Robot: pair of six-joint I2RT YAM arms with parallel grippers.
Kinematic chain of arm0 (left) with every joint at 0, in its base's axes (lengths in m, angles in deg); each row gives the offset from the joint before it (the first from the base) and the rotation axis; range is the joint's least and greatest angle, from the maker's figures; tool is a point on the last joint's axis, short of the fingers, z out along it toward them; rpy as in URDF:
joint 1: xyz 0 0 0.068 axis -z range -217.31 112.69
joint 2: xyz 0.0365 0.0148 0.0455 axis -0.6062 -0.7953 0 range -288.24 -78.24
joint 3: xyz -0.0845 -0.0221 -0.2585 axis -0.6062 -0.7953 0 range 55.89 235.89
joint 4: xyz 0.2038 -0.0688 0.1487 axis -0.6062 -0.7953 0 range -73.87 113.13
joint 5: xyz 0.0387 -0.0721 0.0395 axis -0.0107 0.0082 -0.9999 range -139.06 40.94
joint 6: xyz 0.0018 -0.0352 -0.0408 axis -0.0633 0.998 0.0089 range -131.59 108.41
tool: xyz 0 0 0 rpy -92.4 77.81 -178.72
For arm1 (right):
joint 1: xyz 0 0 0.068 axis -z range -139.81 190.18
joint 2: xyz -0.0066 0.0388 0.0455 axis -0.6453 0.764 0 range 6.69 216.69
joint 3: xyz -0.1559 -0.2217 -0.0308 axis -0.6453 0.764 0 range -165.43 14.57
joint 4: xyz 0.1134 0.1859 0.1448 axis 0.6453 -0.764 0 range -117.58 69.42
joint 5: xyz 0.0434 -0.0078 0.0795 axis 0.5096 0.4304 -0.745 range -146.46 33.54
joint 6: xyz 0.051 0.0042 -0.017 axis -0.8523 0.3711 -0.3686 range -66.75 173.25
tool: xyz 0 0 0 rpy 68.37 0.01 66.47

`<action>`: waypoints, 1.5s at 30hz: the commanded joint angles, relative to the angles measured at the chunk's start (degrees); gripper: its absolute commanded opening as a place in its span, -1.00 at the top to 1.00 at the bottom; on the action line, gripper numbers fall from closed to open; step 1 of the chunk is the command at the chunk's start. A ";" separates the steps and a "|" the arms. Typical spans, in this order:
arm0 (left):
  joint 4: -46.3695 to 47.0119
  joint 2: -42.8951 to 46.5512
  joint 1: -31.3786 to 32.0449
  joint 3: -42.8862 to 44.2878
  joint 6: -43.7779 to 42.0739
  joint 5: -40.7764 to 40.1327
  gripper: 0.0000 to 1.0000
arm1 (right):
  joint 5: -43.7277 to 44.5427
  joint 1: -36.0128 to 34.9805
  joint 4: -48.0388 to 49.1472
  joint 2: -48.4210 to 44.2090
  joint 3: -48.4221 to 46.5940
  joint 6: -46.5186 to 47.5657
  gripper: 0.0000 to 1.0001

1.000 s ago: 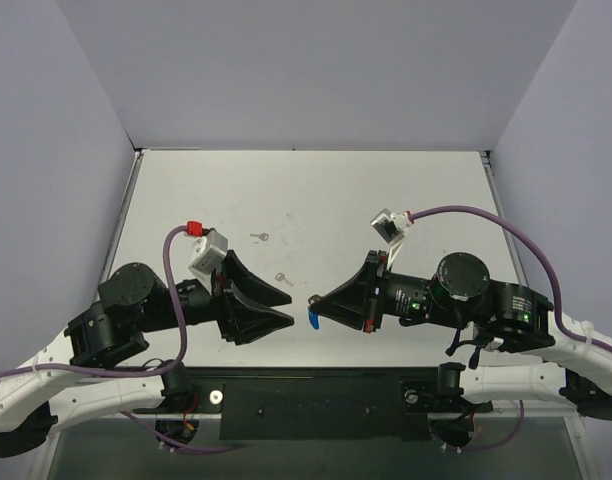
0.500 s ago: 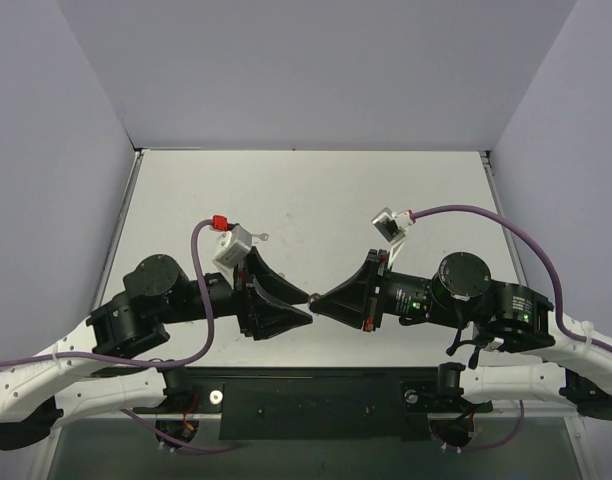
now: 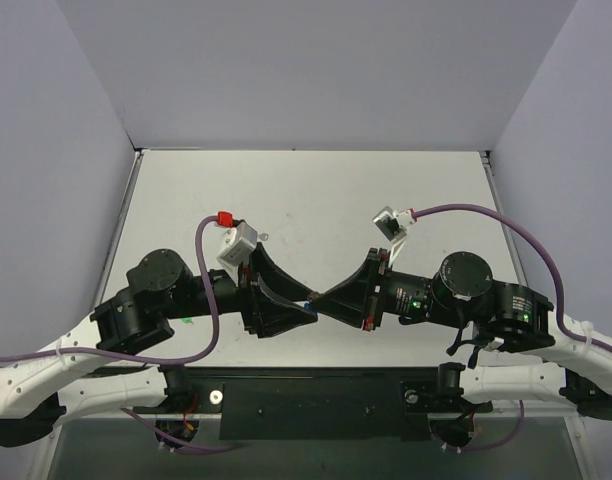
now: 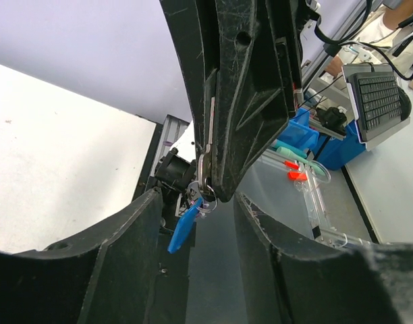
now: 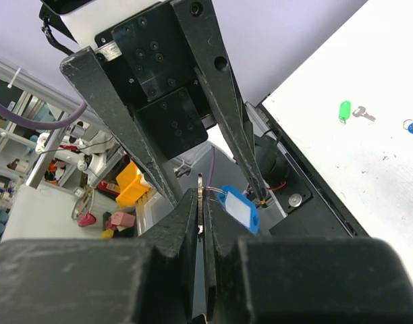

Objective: Remove the keys from the keyring

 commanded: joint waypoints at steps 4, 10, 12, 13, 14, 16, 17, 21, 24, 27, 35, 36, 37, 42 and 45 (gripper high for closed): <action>4.01 0.29 0.34 2.42 -1.25 1.30 0.12 | -0.74 -0.52 4.25 0.48 -1.23 -0.64 1.00; 3.92 0.73 0.34 2.33 -1.42 1.65 0.50 | -1.44 -0.52 4.08 0.74 -1.15 -0.72 1.00; 4.10 0.90 0.34 2.24 -1.42 1.83 0.73 | -1.62 -0.52 3.90 0.83 -1.14 -0.81 1.00; 4.27 0.99 0.34 2.07 -1.42 1.83 0.91 | -1.71 -0.52 3.73 1.01 -1.06 -0.90 1.00; 4.36 1.17 0.34 2.06 -1.42 1.91 0.98 | -1.71 -0.52 3.73 1.01 -1.14 -0.99 1.00; 4.36 1.52 0.34 1.98 -1.51 1.83 1.00 | -1.62 -0.43 3.55 1.01 -1.06 -1.16 1.00; 4.19 1.52 0.34 1.89 -1.51 1.56 1.00 | -1.54 -0.52 3.38 1.01 -1.06 -1.16 1.00; 4.01 2.13 0.34 1.89 -1.51 1.21 1.00 | -1.80 -0.52 3.37 0.83 -1.23 -1.16 1.00; 2.35 2.40 0.34 2.24 -2.04 0.33 1.00 | -1.71 -0.43 3.11 1.01 -1.67 -1.08 1.00; -1.60 2.40 0.34 4.08 -3.70 -1.94 0.91 | -1.18 -0.52 2.41 0.83 -2.20 -0.90 1.00; -10.22 4.94 0.34 5.93 -7.39 -7.40 -0.11 | 1.01 -0.52 0.48 0.22 -3.17 -0.81 1.00; -10.83 5.12 0.34 6.28 -7.57 -7.49 -0.11 | 1.19 -0.43 0.39 0.31 -3.25 -0.99 1.00; -11.19 5.12 0.34 6.28 -7.92 -7.58 -0.11 | 1.45 -0.52 0.21 0.57 -3.34 -0.99 1.00; -11.46 3.72 0.34 6.46 -8.63 -7.58 -0.11 | 2.16 -0.52 -0.93 1.54 -4.57 -1.34 1.00; -10.67 2.05 0.51 6.72 -9.42 -6.96 -0.14 | 2.42 -0.52 -1.89 2.32 -5.45 -1.69 1.00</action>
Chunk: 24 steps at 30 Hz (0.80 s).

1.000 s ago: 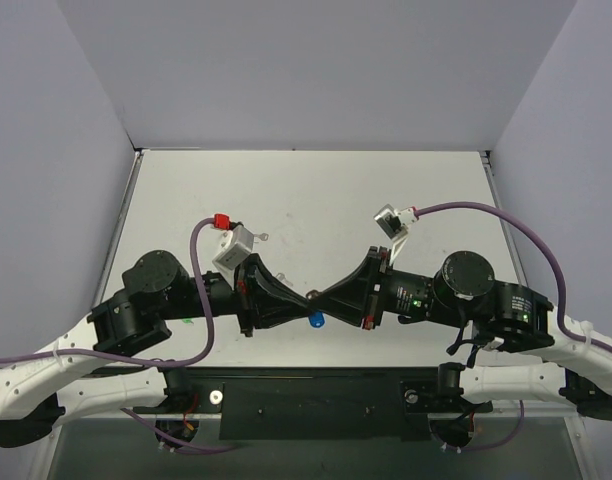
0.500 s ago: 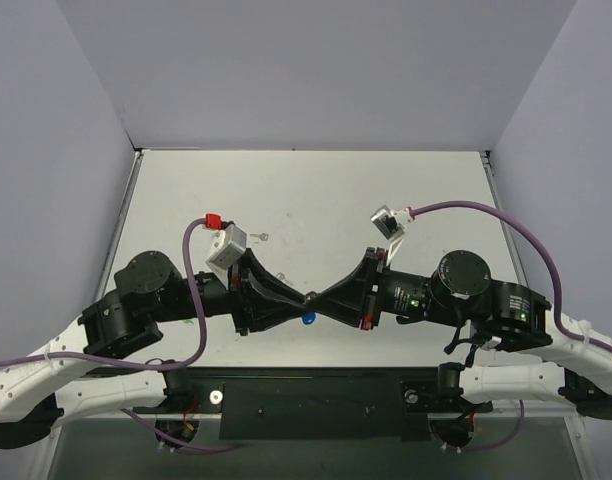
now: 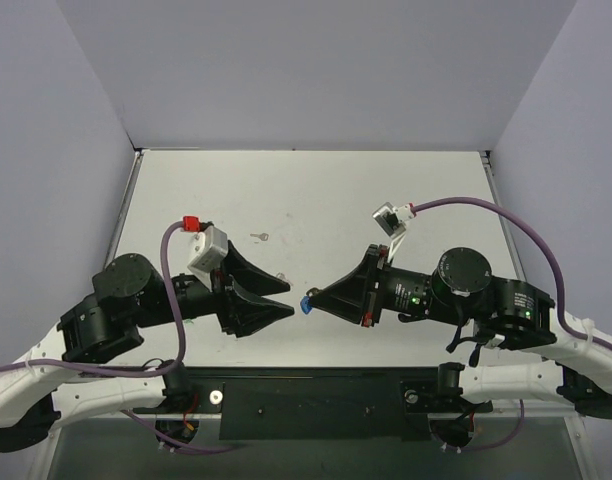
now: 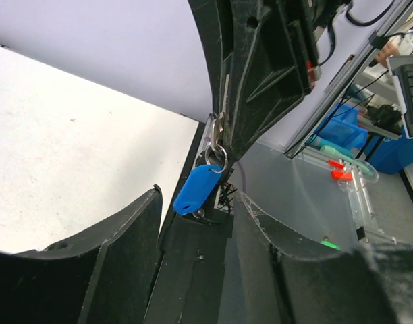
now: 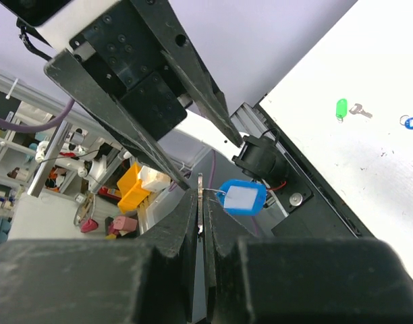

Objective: Remove the keys from the keyring

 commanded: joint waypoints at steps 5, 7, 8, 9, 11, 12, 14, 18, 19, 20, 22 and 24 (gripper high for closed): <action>5.13 -1.83 1.98 -0.95 -3.94 -3.05 -0.43 | 2.45 -0.52 -0.92 1.54 -4.41 -0.75 1.00; 7.51 -0.51 2.77 -2.72 -4.90 -4.29 -0.43 | 2.45 -0.52 -1.27 1.63 -4.59 -0.75 1.00; 9.43 -0.07 2.95 -4.20 -5.08 -4.38 -0.45 | 2.54 -0.43 -1.27 1.54 -4.67 -0.75 1.00; 10.23 0.98 3.13 -5.00 -5.87 -4.30 -0.48 | 2.62 -0.52 -1.45 1.63 -4.67 -0.75 1.00; 13.04 2.56 3.48 -7.02 -6.84 -4.56 -0.51 | 2.71 -0.52 -1.45 1.72 -4.67 -0.75 1.00; 14.53 2.92 3.48 -8.25 -7.28 -5.26 -0.50 | 2.62 -0.52 -1.54 1.89 -4.59 -0.67 1.00; 16.29 4.42 3.74 -9.66 -8.51 -6.05 -0.51 | 2.54 -0.52 -1.54 2.07 -4.67 -0.67 1.00; 21.22 6.61 4.18 -12.21 -10.79 -5.79 -0.51 | 1.92 -0.52 -1.27 2.25 -4.85 -0.58 1.00; 21.92 6.70 4.27 -12.65 -11.23 -5.79 -0.50 | 1.83 -0.52 -1.19 2.33 -4.76 -0.49 1.00; 21.93 6.79 4.36 -12.74 -12.20 -5.44 -0.51 | 1.57 -0.52 -0.84 2.42 -4.76 -0.49 1.00; 21.93 6.71 4.36 -12.83 -13.17 -5.00 -0.49 | 0.70 -0.52 -0.14 2.42 -4.85 -0.49 1.00; 21.93 6.27 4.44 -12.66 -13.96 -4.65 -0.48 | 0.08 -0.52 0.31 2.25 -4.76 -0.49 1.00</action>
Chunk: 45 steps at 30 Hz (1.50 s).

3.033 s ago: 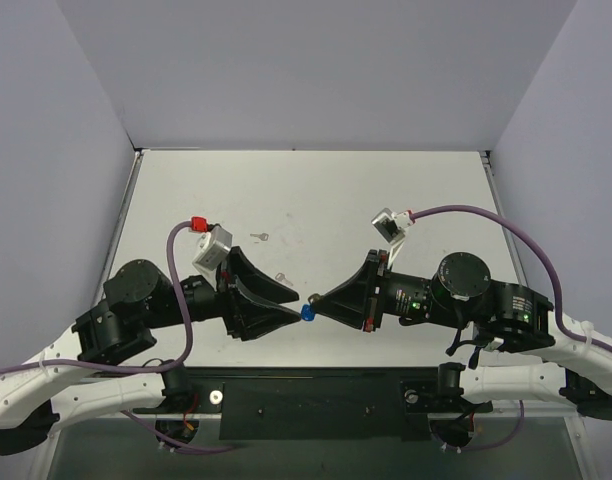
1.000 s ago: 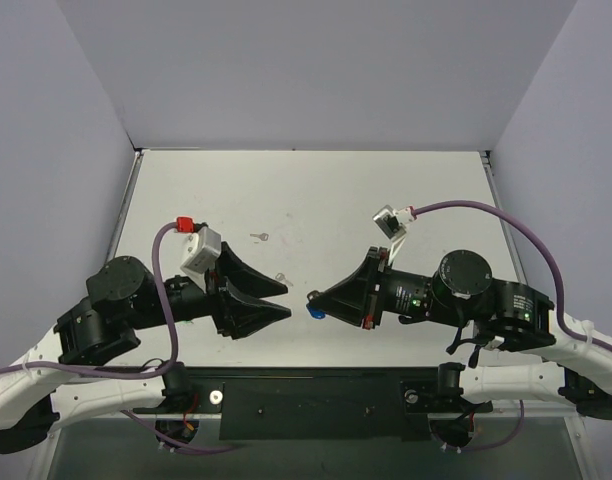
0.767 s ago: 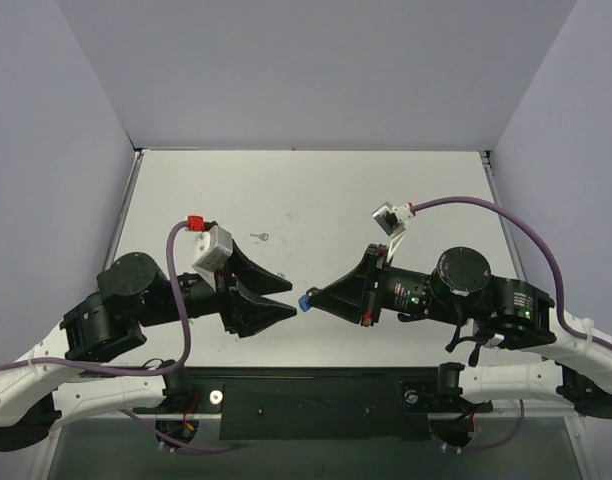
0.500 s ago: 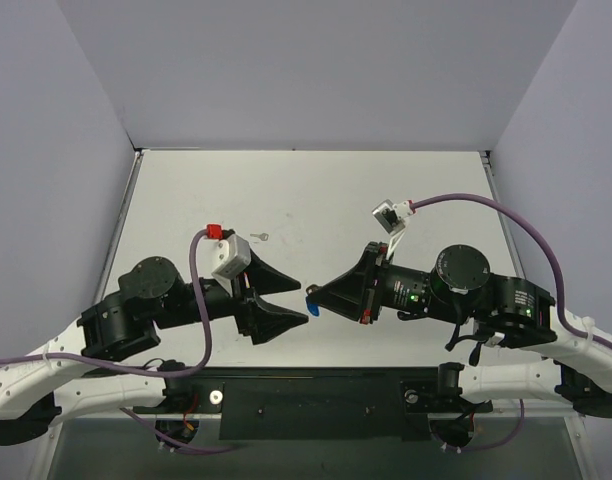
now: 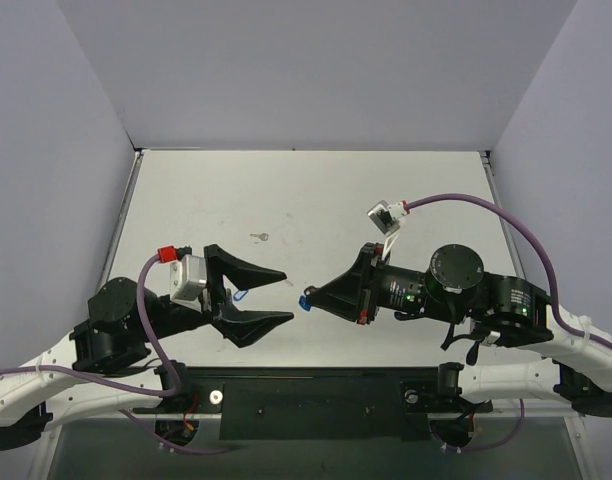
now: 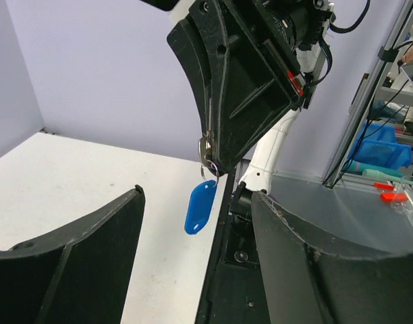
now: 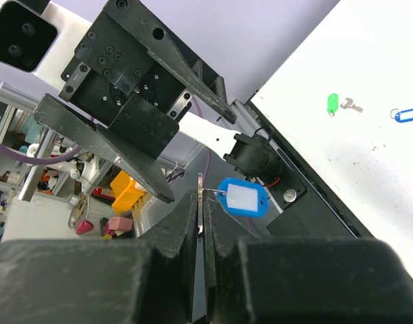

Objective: Remove the keys from the keyring

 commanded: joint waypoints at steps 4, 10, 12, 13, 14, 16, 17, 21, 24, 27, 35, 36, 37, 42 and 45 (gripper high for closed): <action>4.66 -1.01 0.69 0.42 -4.59 1.50 -0.47 | -2.22 -0.52 4.44 -0.16 -2.07 -0.43 1.00; 7.30 -1.98 1.91 0.51 -5.47 1.59 -0.46 | -4.60 -0.52 7.69 -0.95 -1.28 -1.22 1.00; 7.30 -2.51 2.44 0.77 -5.65 1.76 -0.43 | -4.86 -0.52 8.14 -0.95 -1.37 -1.30 1.00; 7.21 -2.68 2.62 0.94 -5.74 1.76 -0.42 | -4.95 -0.52 8.14 -0.95 -1.28 -1.30 1.00; 7.12 -3.21 2.97 1.12 -6.00 1.85 -0.41 | -4.95 -0.52 8.31 -1.04 -1.46 -1.30 1.00; 7.12 -3.83 3.58 1.30 -6.17 1.68 -0.39 | -5.04 -0.43 8.31 -0.86 -1.63 -1.48 1.00; 7.30 -3.91 3.85 1.30 -6.35 1.50 -0.39 | -5.21 -0.52 8.49 -0.95 -1.55 -1.48 1.00; 8.00 -4.71 6.04 1.47 -7.58 0.18 -0.33 | -5.65 -0.52 8.84 -0.86 -1.46 -1.66 1.00; 8.18 -5.15 7.28 2.00 -8.37 -1.57 -0.29 | -5.74 -0.43 8.93 -1.04 -1.11 -1.74 1.00; 8.00 -5.58 7.72 2.53 -8.72 -2.10 -0.23 | -5.65 -0.52 9.11 -1.21 -0.93 -1.83 1.00; 9.58 -4.45 7.81 2.53 -9.43 -3.60 -0.17 | -6.53 -0.52 9.46 -1.65 -0.49 -2.01 1.00; 9.58 -4.53 7.81 2.70 -9.43 -3.77 -0.16 | -6.53 -0.52 9.54 -1.57 -0.32 -2.01 1.00; 9.58 -4.53 7.81 2.88 -9.78 -3.69 -0.17 | -6.62 -0.52 9.72 -1.74 -0.23 -2.01 1.00; 9.58 -4.62 7.81 3.23 -9.78 -3.60 -0.15 | -7.15 -0.52 9.55 -1.65 -0.49 -2.01 1.00; 9.58 -4.44 7.81 3.67 -9.87 -3.68 -0.14 | -7.41 -0.43 9.72 -1.48 -0.49 -1.92 1.00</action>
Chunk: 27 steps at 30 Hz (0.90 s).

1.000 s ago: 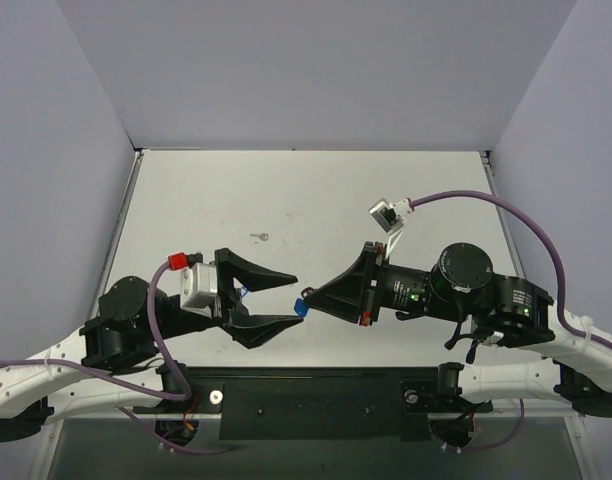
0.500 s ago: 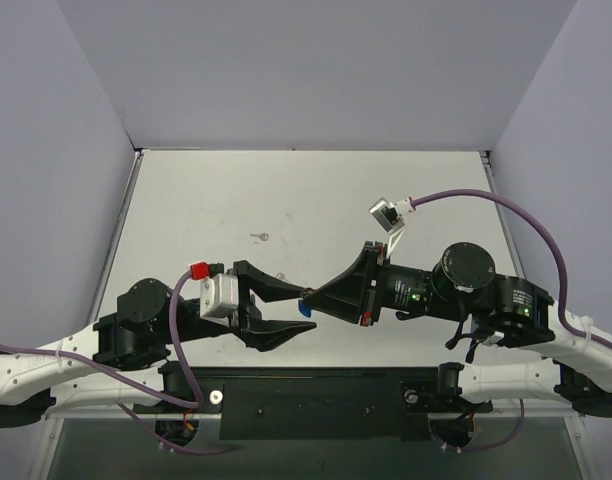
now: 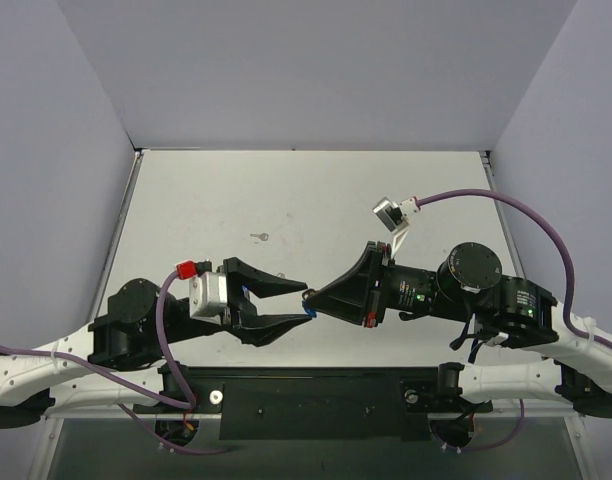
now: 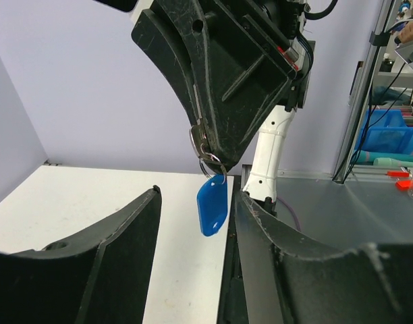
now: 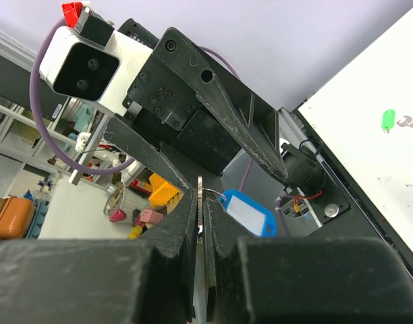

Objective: Remove the keys from the keyring

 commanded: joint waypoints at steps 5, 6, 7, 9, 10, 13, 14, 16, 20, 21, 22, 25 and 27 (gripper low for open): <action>3.09 0.45 0.31 3.39 -0.80 -0.65 -0.11 | -1.60 -0.49 3.25 -0.27 -0.51 -0.43 1.00; 3.09 0.54 0.22 3.21 -0.80 -0.65 -0.10 | -1.60 -0.41 3.34 -0.19 -0.51 -0.43 1.00; 3.18 0.45 0.31 3.21 -0.71 -0.56 -0.08 | -1.60 -0.41 3.34 -0.27 -0.34 -0.43 1.00; 3.35 0.54 0.31 3.12 -0.71 -0.65 -0.04 | -1.68 -0.41 3.34 -0.36 -0.08 -0.52 1.00; 3.44 0.63 0.22 3.12 -0.71 -0.65 -0.01 | -1.69 -0.49 3.34 -0.45 -0.07 -0.52 1.00; 3.53 0.54 0.31 3.03 -0.71 -0.39 0.05 | -1.86 -0.41 3.16 -0.54 0.19 -0.52 1.00; 3.62 0.45 0.31 3.03 -0.71 -0.38 0.07 | -1.95 -0.41 3.25 -0.54 0.19 -0.52 1.00; 3.53 0.45 0.31 3.12 -0.71 -0.30 0.09 | -2.04 -0.49 3.16 -0.54 0.19 -0.52 1.00; 4.23 0.28 0.31 2.68 -0.71 0.06 0.15 | -2.04 -0.49 3.16 -0.54 0.37 -0.52 1.00; 4.41 0.28 0.31 2.77 -0.71 0.14 0.18 | -2.21 -0.49 2.99 -0.45 0.37 -0.52 1.00; 4.67 0.19 0.31 2.42 -0.80 0.23 0.19 | -2.39 -0.49 2.99 -0.36 0.37 -0.61 1.00; 5.29 0.10 0.31 2.16 -0.71 0.23 0.24 | -2.65 -0.49 2.90 -0.19 0.37 -0.52 1.00; 5.29 0.02 0.31 2.16 -0.80 0.32 0.29 | -2.65 -0.58 2.90 -0.45 0.37 -0.52 1.00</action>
